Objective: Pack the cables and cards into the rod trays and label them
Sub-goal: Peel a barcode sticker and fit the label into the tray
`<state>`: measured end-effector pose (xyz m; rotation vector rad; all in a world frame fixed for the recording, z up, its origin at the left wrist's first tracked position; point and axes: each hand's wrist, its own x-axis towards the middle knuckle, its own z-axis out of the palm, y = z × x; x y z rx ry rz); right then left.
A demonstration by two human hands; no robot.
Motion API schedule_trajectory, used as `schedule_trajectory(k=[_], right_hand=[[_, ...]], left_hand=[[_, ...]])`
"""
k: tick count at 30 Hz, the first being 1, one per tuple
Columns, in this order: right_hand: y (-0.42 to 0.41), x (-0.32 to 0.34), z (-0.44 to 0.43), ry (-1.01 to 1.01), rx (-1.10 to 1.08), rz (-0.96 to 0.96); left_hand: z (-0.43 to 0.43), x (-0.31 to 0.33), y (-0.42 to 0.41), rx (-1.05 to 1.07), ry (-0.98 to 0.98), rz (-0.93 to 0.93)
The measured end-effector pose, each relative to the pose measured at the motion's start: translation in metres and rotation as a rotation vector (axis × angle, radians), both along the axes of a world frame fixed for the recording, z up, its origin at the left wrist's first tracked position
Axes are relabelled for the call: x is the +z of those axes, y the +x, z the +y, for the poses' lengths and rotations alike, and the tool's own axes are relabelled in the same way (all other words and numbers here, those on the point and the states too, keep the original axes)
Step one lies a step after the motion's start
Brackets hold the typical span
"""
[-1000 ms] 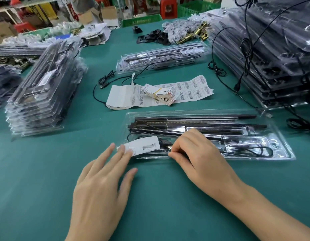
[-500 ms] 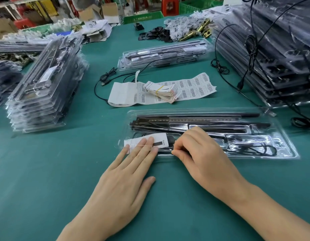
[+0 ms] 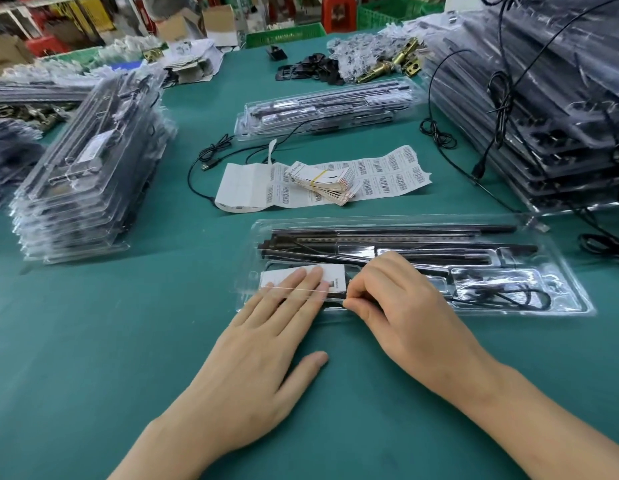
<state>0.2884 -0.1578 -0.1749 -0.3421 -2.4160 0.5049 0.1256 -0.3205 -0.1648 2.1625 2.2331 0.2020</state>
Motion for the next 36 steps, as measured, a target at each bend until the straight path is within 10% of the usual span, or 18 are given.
schedule_trajectory(k=[17,28,36], right_hand=[[0.001,0.001,-0.001,-0.027,-0.002,0.001],[0.001,-0.002,-0.001,0.040,0.009,-0.037],[0.000,-0.002,0.000,0.039,0.007,-0.037]], left_hand=[[-0.004,-0.003,0.000,-0.043,0.074,-0.164],[-0.036,0.007,-0.046,0.145,0.536,0.134],[-0.020,0.008,-0.048,0.600,0.423,-0.367]])
